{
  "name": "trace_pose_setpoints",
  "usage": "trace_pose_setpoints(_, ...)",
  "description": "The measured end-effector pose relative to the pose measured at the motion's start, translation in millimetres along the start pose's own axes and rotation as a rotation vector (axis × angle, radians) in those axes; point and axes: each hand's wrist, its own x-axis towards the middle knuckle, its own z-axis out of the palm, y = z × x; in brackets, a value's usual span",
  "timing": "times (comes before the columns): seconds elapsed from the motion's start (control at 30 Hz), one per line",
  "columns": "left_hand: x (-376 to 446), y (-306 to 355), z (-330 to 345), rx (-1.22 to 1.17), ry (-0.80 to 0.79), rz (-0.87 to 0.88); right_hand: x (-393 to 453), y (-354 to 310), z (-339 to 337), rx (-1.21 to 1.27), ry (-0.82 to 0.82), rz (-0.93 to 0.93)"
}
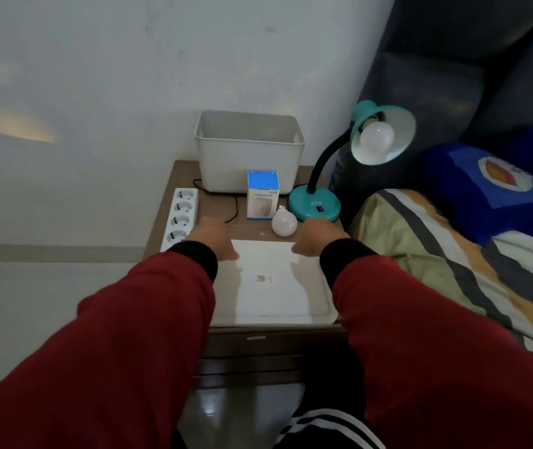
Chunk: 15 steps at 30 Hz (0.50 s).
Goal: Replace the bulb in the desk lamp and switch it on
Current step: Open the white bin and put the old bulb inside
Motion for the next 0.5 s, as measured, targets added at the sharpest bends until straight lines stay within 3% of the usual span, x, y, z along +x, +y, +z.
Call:
trace_pose_setpoints(0.17, 31.4, 10.2, -19.1, -0.012, 0.054, 0.033, 29.9, -6.2, -12.8, 0.112, 0.035, -0.035)
trace_pose_setpoints(0.5, 89.9, 14.7, -23.5, 0.027, 0.073, 0.03, 55.3, -9.9, 16.9, 0.804, 0.156, 0.045)
